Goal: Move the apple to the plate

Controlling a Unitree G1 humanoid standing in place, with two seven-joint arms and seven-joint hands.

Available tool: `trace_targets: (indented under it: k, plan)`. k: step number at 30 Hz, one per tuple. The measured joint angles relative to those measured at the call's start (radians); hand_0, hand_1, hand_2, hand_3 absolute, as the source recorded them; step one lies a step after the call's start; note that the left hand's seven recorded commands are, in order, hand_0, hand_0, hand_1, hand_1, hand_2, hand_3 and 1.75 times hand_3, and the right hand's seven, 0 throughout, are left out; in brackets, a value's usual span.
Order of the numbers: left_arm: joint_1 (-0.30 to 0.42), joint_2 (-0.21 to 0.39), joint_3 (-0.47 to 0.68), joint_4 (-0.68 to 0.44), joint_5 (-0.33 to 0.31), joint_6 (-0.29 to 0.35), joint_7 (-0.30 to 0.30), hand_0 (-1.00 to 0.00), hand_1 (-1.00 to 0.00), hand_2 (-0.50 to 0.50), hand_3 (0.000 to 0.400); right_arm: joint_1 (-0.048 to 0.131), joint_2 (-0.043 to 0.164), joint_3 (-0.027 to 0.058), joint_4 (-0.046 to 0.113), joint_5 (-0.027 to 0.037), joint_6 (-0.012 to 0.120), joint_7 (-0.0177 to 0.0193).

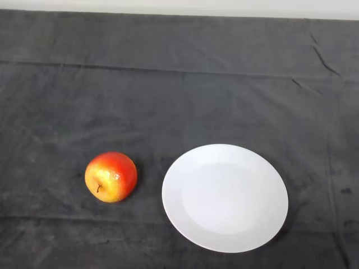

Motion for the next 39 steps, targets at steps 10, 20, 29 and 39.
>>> trace_targets:
  k: [10,20,29,39]
  plan:
    - [0.0,0.0,-0.006,-0.011,0.0,0.016,0.0,0.0,0.0,0.0,0.0,0.0,0.0,-0.0006,0.0,-0.0003,0.0,0.0001]
    - [0.003,0.0,-0.008,-0.044,0.0,0.042,0.0,0.0,0.0,0.0,0.0,0.0,0.0,-0.0008,0.0,-0.0004,0.0,0.0002]
    - [0.006,0.0,-0.025,-0.145,0.001,0.091,0.0,0.0,0.0,0.0,0.0,0.0,0.0,-0.0009,0.0,-0.001,0.0,0.0004]
    - [0.01,-0.002,-0.088,-0.274,0.021,0.165,0.001,0.0,0.0,0.0,0.0,0.0,0.0,-0.0011,0.0,-0.0015,0.001,0.0007]
